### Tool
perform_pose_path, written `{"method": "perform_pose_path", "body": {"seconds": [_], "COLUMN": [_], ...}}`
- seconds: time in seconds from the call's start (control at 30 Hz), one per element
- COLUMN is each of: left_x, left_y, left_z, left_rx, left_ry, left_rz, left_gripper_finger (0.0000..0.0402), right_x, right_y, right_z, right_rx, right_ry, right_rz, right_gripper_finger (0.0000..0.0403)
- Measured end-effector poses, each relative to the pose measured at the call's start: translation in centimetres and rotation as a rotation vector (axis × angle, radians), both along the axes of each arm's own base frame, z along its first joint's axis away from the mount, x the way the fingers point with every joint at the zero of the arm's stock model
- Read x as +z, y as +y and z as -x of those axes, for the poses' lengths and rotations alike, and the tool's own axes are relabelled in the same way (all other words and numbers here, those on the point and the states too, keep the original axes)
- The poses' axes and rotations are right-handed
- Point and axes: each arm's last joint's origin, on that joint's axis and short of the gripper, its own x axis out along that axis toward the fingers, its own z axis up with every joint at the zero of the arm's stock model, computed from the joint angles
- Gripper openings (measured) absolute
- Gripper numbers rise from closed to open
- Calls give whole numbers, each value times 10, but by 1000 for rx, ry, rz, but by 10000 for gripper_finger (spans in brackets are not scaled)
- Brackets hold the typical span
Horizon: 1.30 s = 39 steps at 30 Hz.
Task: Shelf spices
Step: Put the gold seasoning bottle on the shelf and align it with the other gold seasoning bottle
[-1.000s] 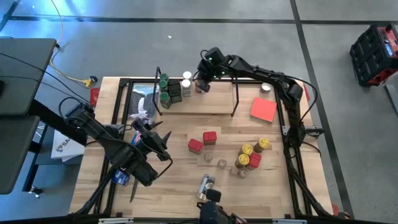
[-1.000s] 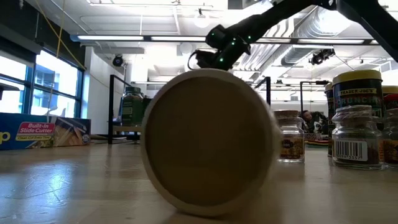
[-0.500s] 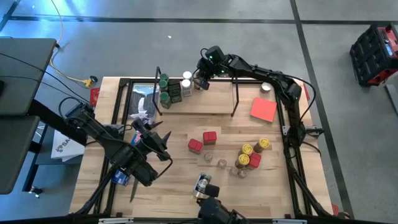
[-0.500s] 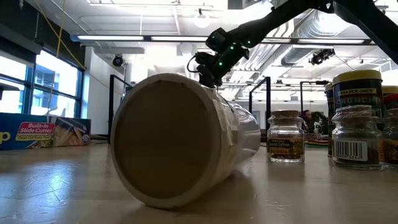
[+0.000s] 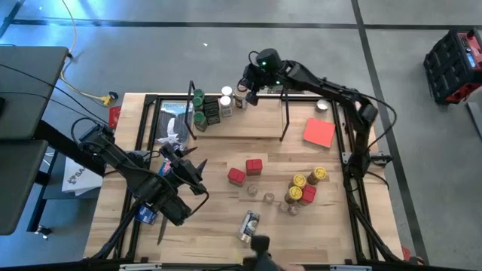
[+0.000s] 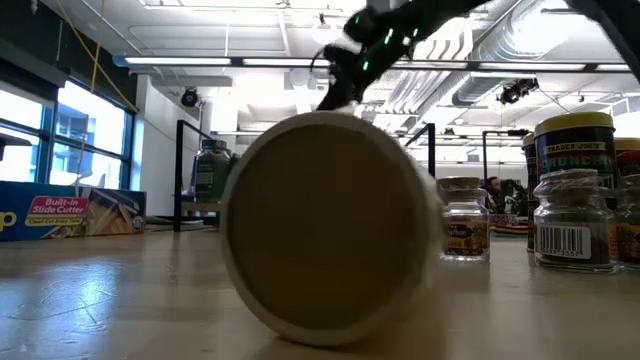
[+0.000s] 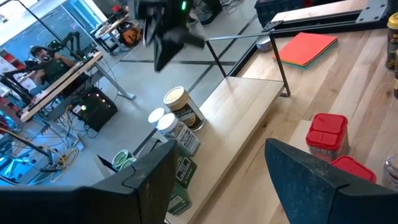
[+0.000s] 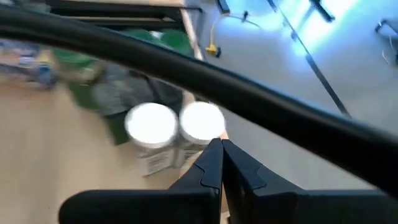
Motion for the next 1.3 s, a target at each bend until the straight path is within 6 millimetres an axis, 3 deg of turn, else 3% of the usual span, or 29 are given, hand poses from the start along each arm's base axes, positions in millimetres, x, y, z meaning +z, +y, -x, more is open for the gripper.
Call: {"method": "perform_pose_path", "body": {"seconds": [0.13, 0.27, 0.5, 0.63, 0.73, 0.93, 1.3], "left_x": [0, -7, -31, -34, -35, -37, -36], "left_y": [-3, -19, -49, -61, -66, -69, -60], "left_z": [0, 7, 21, 22, 20, 21, 13], "left_rx": [-10, -78, -170, -197, -202, -203, -155], "left_ry": [-11, -39, -148, -192, -198, -177, -212], "left_rz": [9, -25, 49, 149, 234, 309, 304], "left_gripper_finger": [239, 239, 239, 239, 239, 239, 239], "right_x": [38, 55, 24, -3, -15, -33, -61], "right_y": [50, 127, 262, 327, 365, 399, 411], "right_z": [12, 30, 65, 68, 64, 33, -40], "right_rx": [105, 269, 497, 681, 760, 821, 1021], "right_ry": [14, 17, -83, -101, -83, 75, 482], "right_rz": [19, 66, 33, -32, -39, -103, -98], "right_gripper_finger": [0, 0, 0, 0, 0, 36, 232]}}
